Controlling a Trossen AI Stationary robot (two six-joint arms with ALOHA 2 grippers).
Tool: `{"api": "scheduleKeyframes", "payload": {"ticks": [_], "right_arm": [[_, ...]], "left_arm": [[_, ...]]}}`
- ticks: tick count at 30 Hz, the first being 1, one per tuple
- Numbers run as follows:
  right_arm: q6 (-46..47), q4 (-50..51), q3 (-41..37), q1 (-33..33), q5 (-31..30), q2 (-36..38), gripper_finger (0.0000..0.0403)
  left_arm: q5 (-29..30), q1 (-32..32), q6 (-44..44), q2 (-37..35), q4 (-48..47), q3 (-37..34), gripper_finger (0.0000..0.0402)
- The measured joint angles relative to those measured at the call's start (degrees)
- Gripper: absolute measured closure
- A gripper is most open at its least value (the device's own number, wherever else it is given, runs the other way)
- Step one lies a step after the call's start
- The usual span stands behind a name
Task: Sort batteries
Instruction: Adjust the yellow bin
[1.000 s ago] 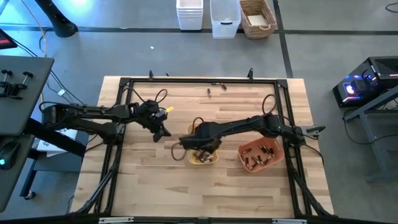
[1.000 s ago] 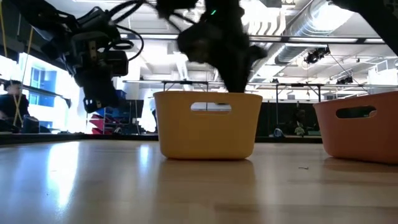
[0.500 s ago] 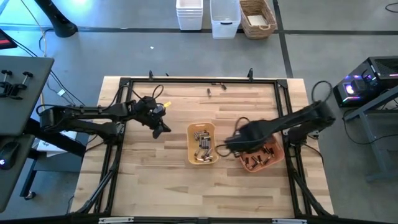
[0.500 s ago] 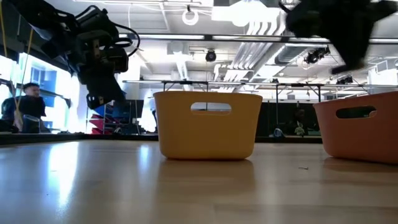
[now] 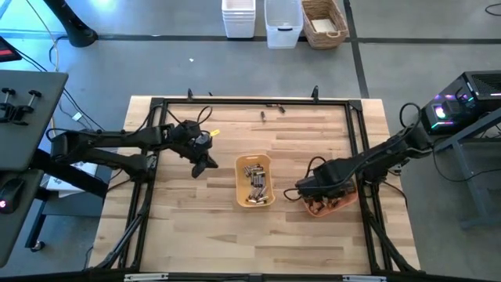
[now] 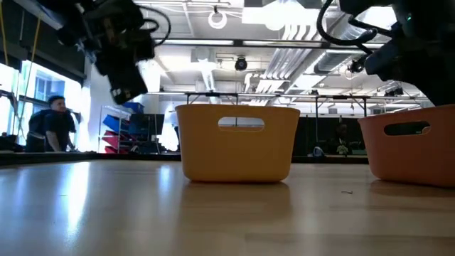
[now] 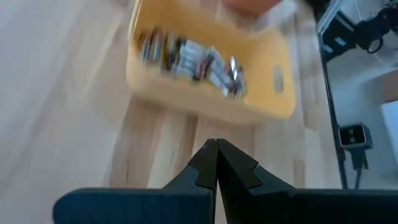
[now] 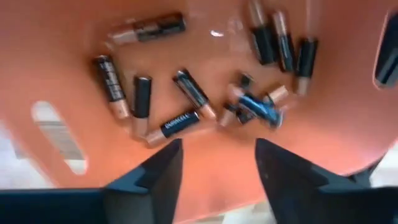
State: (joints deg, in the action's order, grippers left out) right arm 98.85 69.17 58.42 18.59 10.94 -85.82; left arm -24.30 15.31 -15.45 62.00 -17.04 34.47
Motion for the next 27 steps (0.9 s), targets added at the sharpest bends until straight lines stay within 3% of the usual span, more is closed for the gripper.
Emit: {"api": "scheduleKeyframes", "payload": {"ticks": [3, 6, 18, 27], "right_arm": [[-2.79, 0.42, 2.24, -0.06, -3.14, -0.02, 0.0182], [-3.36, 0.96, 5.51, -0.50, -8.91, 0.82, 0.0171], [0.28, 9.38, 20.01, -1.48, -33.70, 8.86, 0.0199], [0.06, 9.00, 23.27, -3.37, -43.17, 9.33, 0.0199]], "left_arm": [[4.10, -1.97, 1.81, 3.54, 3.03, 3.71, 0.0401], [7.22, -2.76, 3.54, 10.65, 5.02, 8.23, 0.0401], [9.97, -5.24, 10.06, 41.64, 6.15, 38.14, 0.0401], [9.43, -7.37, 12.11, 57.65, 2.32, 55.09, 0.0402]]}}
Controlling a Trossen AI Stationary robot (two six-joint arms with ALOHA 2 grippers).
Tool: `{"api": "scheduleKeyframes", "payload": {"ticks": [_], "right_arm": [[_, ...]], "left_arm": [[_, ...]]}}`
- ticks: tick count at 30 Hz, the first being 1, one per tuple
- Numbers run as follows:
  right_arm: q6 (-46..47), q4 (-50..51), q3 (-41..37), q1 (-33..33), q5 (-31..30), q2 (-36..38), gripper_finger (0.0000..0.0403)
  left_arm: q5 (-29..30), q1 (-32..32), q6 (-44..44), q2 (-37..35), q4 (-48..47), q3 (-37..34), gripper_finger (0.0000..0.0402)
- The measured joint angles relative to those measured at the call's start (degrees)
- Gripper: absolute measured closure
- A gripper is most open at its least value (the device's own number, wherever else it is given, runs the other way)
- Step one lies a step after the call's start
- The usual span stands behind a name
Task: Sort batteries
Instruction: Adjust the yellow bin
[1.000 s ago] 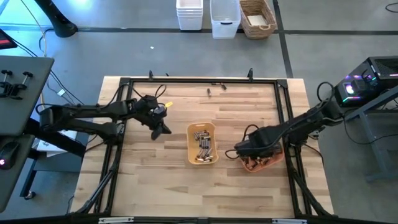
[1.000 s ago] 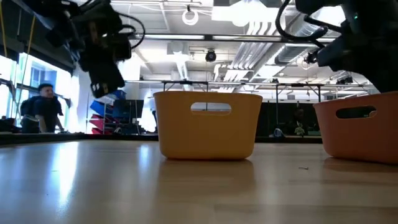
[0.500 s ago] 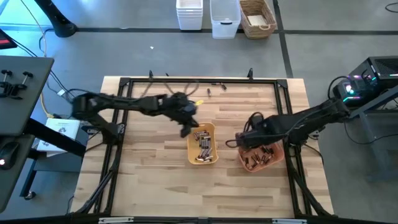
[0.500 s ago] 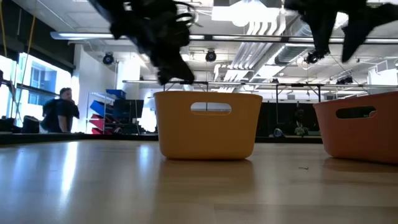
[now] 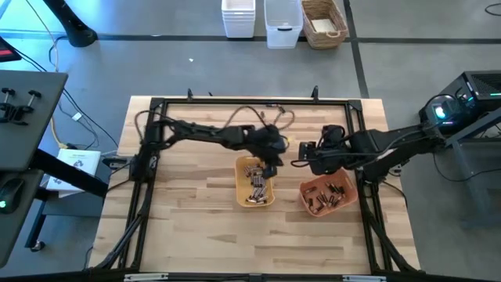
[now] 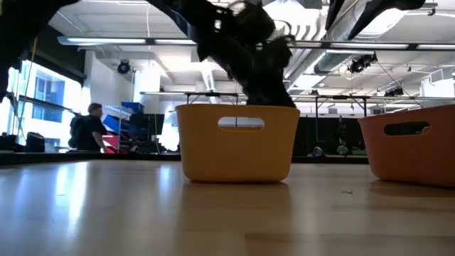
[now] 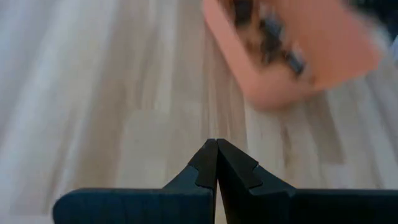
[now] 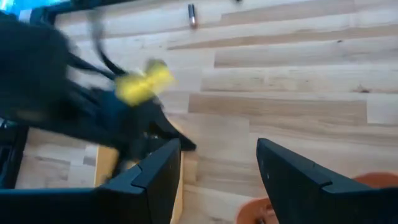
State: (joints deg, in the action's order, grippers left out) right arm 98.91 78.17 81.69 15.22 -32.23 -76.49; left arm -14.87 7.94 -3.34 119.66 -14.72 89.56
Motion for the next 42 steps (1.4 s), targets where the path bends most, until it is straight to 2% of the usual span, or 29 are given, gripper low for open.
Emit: {"api": "scheduleKeyframes", "payload": {"ticks": [3, 6, 9, 14, 20, 25, 33, 36, 42], "right_arm": [[-0.07, -0.01, 0.00, -0.25, -1.27, 0.00, 0.0199], [-0.16, 0.00, 0.00, -0.26, -1.86, 0.00, 0.0199], [-0.36, -0.02, 0.00, -0.26, -1.87, -0.02, 0.0199], [-1.05, -0.11, 0.00, -0.24, -3.51, -0.02, 0.0199], [-1.90, -0.89, 0.00, -0.27, -4.40, -0.12, 0.0199], [-2.30, -2.34, 0.00, -2.16, -5.57, -0.51, 0.0199], [-14.93, -11.29, 0.00, -7.76, -3.38, -1.71, 0.0199], [-20.22, -13.59, 0.00, -10.35, -1.99, -2.66, 0.0199], [-27.83, -16.27, 0.00, -14.28, -1.54, -3.06, 0.0199]], "left_arm": [[0.53, -1.47, 3.29, 4.18, -4.94, 3.98, 0.0401], [4.74, -3.22, 5.60, 6.47, -8.04, 5.75, 0.0402], [9.40, -4.34, 5.85, 7.63, -10.61, 5.83, 0.0402], [13.23, -4.82, 9.86, 7.80, -16.21, 6.01, 0.0401], [13.48, -4.63, 11.08, 7.08, -29.85, 5.80, 0.0401], [13.50, -4.15, 11.05, 5.76, -36.60, 5.70, 0.0402], [13.49, -3.32, 9.29, 1.63, -42.79, 5.37, 0.0401], [13.50, -2.80, 9.01, -2.26, -41.62, 0.91, 0.0402], [13.58, -1.02, 4.94, -13.33, -38.23, -16.56, 0.0402]]}}
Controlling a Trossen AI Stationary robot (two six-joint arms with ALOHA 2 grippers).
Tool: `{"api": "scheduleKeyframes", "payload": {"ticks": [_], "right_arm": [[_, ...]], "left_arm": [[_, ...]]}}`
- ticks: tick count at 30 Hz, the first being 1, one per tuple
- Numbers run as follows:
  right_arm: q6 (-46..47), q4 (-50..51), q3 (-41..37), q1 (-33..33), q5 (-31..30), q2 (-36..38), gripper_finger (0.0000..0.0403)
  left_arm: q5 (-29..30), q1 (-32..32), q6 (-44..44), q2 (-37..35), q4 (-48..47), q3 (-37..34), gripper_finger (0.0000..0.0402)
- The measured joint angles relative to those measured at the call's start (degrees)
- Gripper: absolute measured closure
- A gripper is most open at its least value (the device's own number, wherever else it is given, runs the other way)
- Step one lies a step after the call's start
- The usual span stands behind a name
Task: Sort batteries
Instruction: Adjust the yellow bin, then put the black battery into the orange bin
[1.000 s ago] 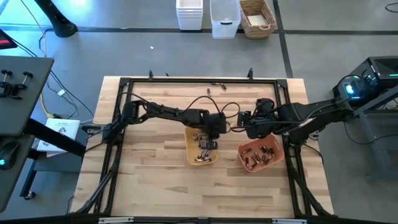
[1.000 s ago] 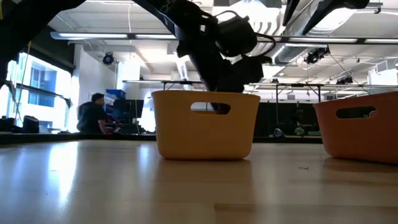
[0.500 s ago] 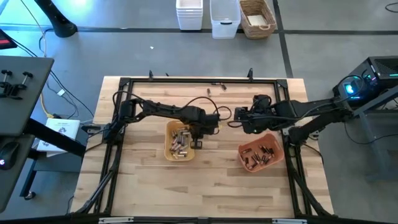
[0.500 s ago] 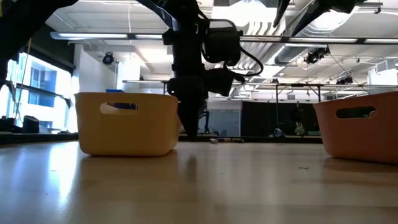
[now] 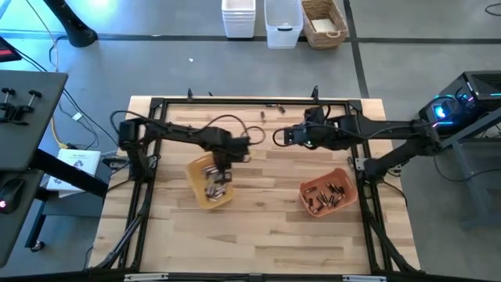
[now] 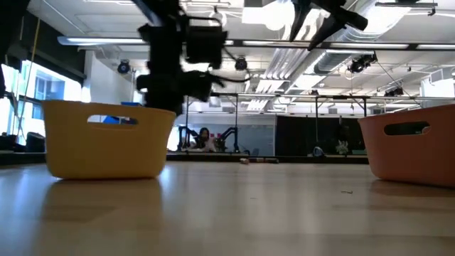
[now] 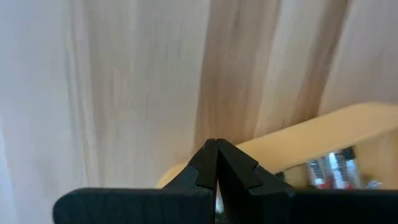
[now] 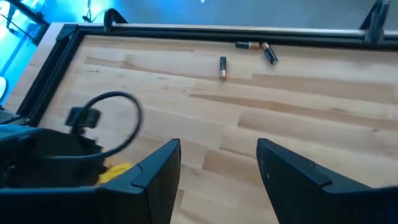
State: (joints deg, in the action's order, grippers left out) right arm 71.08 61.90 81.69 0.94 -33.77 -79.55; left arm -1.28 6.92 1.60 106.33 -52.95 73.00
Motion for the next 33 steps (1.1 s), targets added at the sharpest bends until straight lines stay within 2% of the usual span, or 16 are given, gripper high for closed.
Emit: {"api": "scheduleKeyframes", "payload": {"ticks": [3, 6, 11, 14, 19, 22, 26, 29, 33], "right_arm": [[-3.58, -2.01, 0.00, -2.65, 2.22, -0.08, 0.0199], [-6.88, -5.39, 0.07, -7.05, 6.45, -2.20, 0.0199], [-18.98, -16.62, 0.04, -16.77, 18.11, -10.73, 0.0199], [-22.38, -20.20, 0.04, -22.99, 22.71, -17.11, 0.0199], [-27.73, -22.80, 0.00, -32.10, 29.57, -26.57, 0.0199], [-30.29, -25.22, 0.26, -34.81, 34.08, -30.15, 0.0199], [-32.91, -24.89, 5.75, -35.55, 35.69, -35.10, 0.0199], [-35.33, -22.70, 13.87, -35.49, 35.15, -39.87, 0.0199], [-40.16, -13.02, 27.75, -36.13, 33.82, -48.56, 0.0199]], "left_arm": [[0.22, 0.72, -4.58, -5.36, 2.39, -7.13, 0.0402], [0.18, 1.54, -8.50, -10.30, 3.33, -10.38, 0.0401], [0.53, 3.69, -10.54, -17.16, 3.30, -9.88, 0.0402], [0.57, 6.58, -10.37, -21.54, 3.35, -8.55, 0.0402], [0.77, 15.33, -5.67, -28.13, 5.07, -8.34, 0.0402], [-3.26, 21.35, -4.52, -30.76, 9.45, -8.34, 0.0401], [-10.86, 27.04, -6.14, -32.09, 16.99, -8.31, 0.0402], [-11.63, 29.85, -7.03, -31.73, 21.35, -8.32, 0.0401], [-12.58, 32.36, -8.19, -30.83, 23.52, -8.29, 0.0401]]}}
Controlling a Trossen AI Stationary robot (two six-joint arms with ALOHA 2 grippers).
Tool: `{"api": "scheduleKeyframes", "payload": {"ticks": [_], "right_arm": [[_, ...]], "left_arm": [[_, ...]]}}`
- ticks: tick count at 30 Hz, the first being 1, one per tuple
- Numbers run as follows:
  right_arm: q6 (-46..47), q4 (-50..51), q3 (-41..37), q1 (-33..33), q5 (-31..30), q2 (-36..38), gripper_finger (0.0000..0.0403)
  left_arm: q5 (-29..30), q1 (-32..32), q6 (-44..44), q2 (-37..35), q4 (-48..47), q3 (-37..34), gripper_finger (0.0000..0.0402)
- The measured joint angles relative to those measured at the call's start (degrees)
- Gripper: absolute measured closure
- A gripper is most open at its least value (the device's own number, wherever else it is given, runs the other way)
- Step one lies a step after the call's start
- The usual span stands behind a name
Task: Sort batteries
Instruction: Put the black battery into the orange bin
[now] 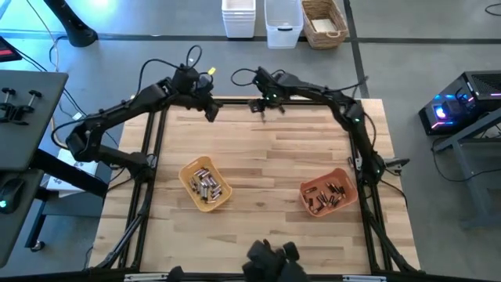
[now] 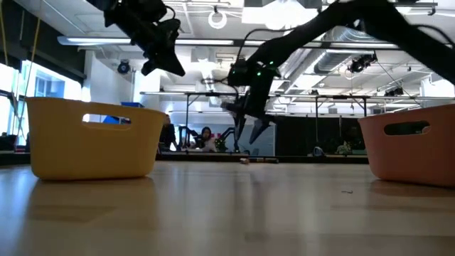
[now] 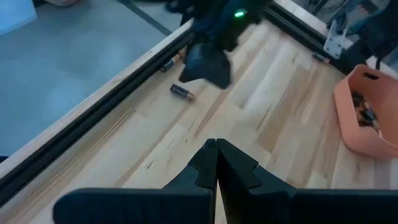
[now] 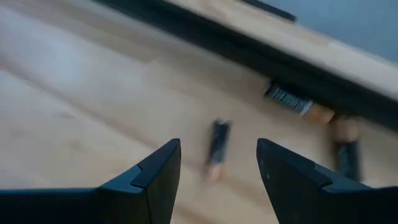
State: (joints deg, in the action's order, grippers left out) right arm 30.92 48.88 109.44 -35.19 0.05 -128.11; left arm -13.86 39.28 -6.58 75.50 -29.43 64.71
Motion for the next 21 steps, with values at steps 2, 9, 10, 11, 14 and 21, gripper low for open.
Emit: {"api": "scheduleKeyframes", "payload": {"ticks": [2, 9, 10, 11, 14, 21], "right_arm": [[-1.57, 5.42, 6.61, -0.88, -0.72, -4.33, 0.0199], [-3.75, 16.64, 21.53, -2.72, 3.32, -16.65, 0.0199], [-4.08, 16.95, 23.21, -2.50, 4.44, -17.71, 0.0199], [-4.48, 17.68, 24.50, -2.19, 4.99, -18.72, 0.0199], [-4.94, 19.33, 24.74, -1.69, 5.34, -19.54, 0.0199], [-7.17, 19.30, 25.32, -1.19, 4.69, -18.21, 0.0199]], "left_arm": [[-0.59, 0.78, -1.17, 0.37, 0.41, 0.00, 0.0402], [-0.63, 1.65, -5.36, 1.03, 0.92, 0.00, 0.0402], [-0.63, 1.65, -5.45, 1.03, 1.03, 0.00, 0.0402], [-0.64, 1.65, -5.84, 1.03, 1.13, 0.00, 0.0402], [-0.65, 1.65, -7.33, 1.03, 1.03, 0.00, 0.0402], [-0.14, 1.65, -7.32, 1.01, 2.46, 0.00, 0.0402]]}}
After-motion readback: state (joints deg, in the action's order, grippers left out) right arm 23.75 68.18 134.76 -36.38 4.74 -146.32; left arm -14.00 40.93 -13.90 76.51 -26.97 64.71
